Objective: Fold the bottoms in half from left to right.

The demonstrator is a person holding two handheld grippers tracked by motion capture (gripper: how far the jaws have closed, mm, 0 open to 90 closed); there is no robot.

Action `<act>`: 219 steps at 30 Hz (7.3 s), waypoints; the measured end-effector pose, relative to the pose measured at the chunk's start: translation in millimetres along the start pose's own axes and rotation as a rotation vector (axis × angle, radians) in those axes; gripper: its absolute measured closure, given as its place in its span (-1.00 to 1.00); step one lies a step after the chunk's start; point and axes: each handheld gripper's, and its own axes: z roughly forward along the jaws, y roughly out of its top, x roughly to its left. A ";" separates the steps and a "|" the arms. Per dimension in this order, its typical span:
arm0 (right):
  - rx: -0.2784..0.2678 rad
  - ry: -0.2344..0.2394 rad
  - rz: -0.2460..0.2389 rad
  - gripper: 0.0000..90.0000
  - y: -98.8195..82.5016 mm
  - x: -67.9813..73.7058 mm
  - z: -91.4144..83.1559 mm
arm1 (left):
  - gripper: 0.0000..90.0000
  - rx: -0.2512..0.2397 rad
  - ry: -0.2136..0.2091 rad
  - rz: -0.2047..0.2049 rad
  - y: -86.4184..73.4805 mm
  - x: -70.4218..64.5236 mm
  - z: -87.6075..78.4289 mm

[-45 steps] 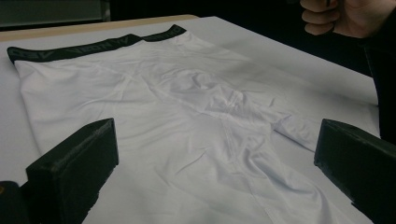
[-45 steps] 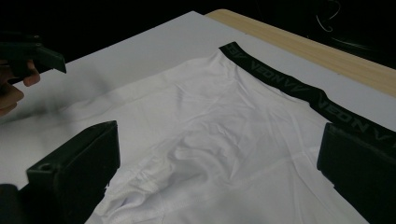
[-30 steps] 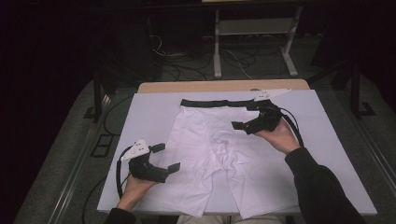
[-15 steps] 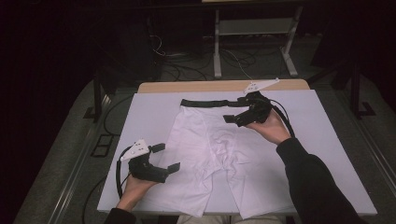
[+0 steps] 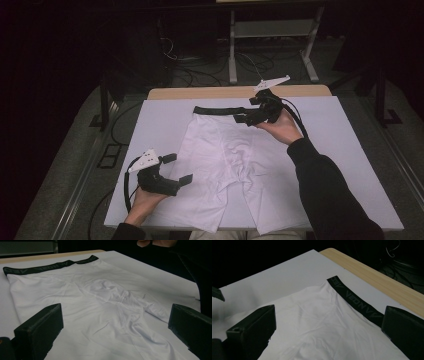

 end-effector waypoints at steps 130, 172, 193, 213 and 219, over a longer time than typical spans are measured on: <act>0.135 -0.078 0.076 0.14 26.9 -12.9 243.2 | -1.00 -0.033 -0.026 -0.023 -0.2 3.0 -3.2; 0.118 -0.041 0.125 0.91 23.4 5.8 214.2 | -1.00 0.126 0.075 -0.075 -12.7 10.1 -25.1; 0.094 -0.032 0.111 0.91 25.6 6.1 202.7 | -1.00 0.206 0.099 -0.115 -31.4 10.7 -55.2; 0.095 -0.034 0.104 0.91 22.9 7.3 204.2 | -1.00 0.343 0.071 -0.153 -44.2 10.6 -77.0; 0.091 -0.035 0.105 0.91 23.4 6.6 203.2 | -0.98 0.385 0.036 -0.140 -46.9 4.4 -77.5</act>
